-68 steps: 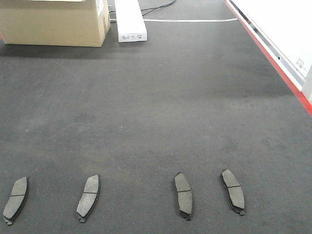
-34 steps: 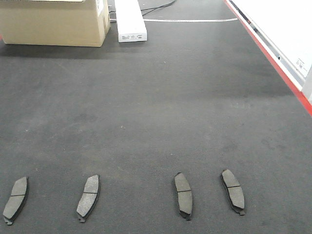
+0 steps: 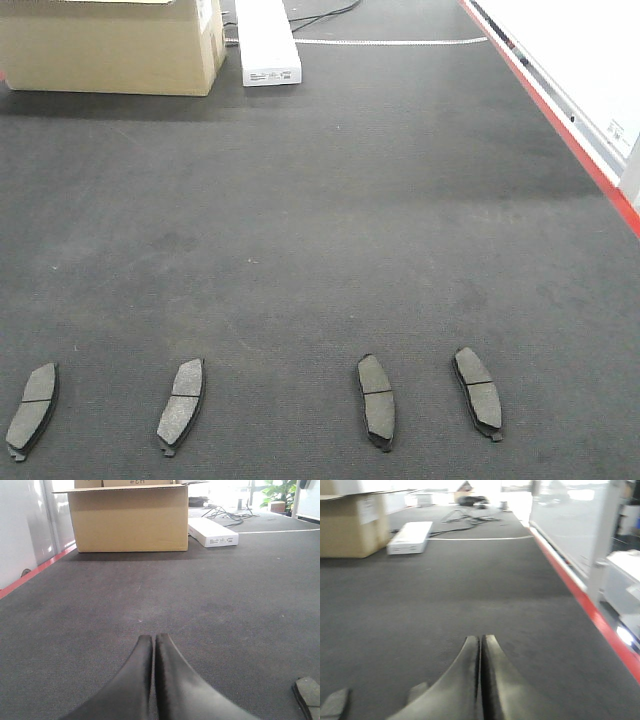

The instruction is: Move and align brake pads A on conveyor

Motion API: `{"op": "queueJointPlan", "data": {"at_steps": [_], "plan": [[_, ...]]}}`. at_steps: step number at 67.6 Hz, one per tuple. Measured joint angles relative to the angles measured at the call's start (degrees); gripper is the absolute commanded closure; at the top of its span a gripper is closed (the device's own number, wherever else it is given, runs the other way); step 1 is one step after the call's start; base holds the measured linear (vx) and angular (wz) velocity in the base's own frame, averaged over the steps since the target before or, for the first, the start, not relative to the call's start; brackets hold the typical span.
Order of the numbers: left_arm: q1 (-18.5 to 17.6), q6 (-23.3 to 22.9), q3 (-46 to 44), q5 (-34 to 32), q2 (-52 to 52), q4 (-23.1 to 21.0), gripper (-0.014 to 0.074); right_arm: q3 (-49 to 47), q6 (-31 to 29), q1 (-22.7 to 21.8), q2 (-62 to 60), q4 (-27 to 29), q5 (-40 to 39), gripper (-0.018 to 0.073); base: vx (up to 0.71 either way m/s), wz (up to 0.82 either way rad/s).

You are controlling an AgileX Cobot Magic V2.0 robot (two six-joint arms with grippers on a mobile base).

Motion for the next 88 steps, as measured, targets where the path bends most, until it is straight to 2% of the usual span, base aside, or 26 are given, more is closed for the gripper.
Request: {"op": "queueJointPlan", "data": {"at_steps": [7,14,23,33,39,47,58,88], "plan": [[0.0,0.0,0.0,0.0,0.0,0.0,0.0602,3.3,-3.7,-8.0,0.0,6.1,-3.8,0.0571,0.0,0.0],[0.0,0.0,0.0,0.0,0.0,0.0,0.0602,7.5,-10.0,-10.5,0.0,11.5,-8.7,0.0571,0.0,0.0],[0.0,0.0,0.0,0.0,0.0,0.0,0.0602,9.9,-13.6,-10.5,0.0,13.2,-15.7,0.0571,0.0,0.0],[0.0,0.0,0.0,0.0,0.0,0.0,0.0602,9.9,-13.7,-10.5,-1.3,11.7,-17.7,0.0571,0.0,0.0],[0.0,0.0,0.0,0.1,0.0,0.0,0.0602,9.9,-13.7,-9.2,-1.5,9.8,-17.7,0.0571,0.0,0.0],[0.0,0.0,0.0,0.1,0.0,0.0,0.0602,9.9,-13.7,-4.7,-1.5,7.9,-17.2,0.0571,0.0,0.0],[0.0,0.0,0.0,0.1,0.0,0.0,0.0602,9.9,-13.7,-0.4,-1.5,8.2,-16.1,0.0571,0.0,0.0],[0.0,0.0,0.0,0.1,0.0,0.0,0.0602,9.9,-13.1,0.0,-1.5,9.9,-14.7,0.0571,0.0,0.0]]}}
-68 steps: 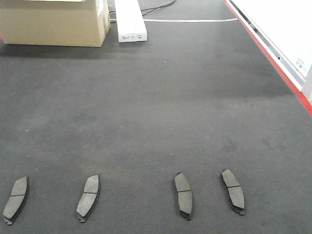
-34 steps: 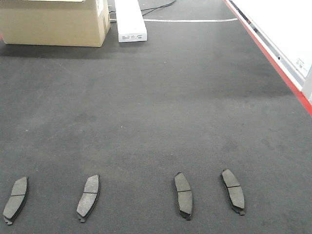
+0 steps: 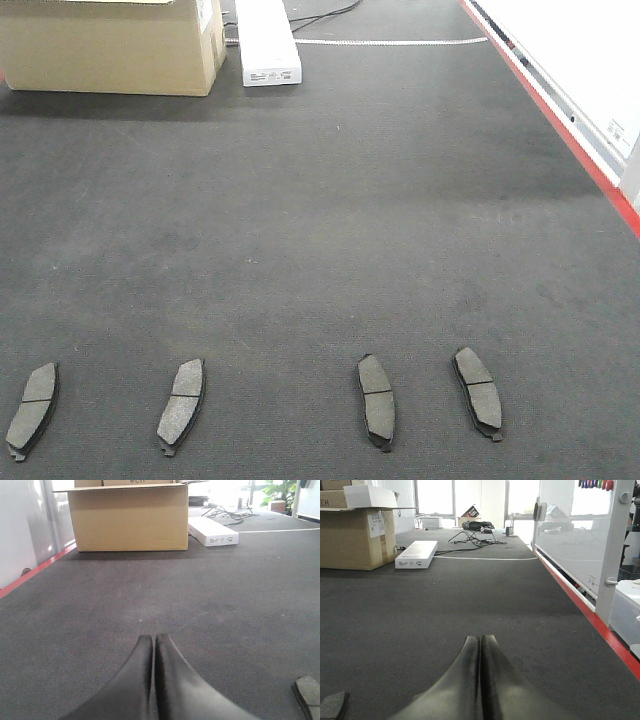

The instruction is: Move and align brake pads A on conveyor

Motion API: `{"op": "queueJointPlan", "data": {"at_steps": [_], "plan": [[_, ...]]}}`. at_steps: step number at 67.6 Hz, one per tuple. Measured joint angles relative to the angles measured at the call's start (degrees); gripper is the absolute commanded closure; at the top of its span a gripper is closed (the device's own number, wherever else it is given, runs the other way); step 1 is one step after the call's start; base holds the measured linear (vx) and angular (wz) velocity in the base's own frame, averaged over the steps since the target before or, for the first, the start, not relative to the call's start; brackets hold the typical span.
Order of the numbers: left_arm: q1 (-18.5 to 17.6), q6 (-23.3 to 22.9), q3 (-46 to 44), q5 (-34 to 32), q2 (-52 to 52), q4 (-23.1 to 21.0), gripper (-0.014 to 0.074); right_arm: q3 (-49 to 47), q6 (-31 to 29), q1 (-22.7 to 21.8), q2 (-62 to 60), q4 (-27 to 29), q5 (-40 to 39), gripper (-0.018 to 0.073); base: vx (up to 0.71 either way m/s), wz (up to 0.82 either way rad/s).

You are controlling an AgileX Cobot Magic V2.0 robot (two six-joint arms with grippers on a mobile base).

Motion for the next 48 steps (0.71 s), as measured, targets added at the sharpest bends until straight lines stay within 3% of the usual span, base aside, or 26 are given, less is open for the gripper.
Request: {"op": "queueJointPlan", "data": {"at_steps": [48], "plan": [[0.0,0.0,0.0,0.0,0.0,0.0,0.0602,0.0,0.0,0.0,0.0,0.0,0.0,0.0571,0.0,0.0]]}}
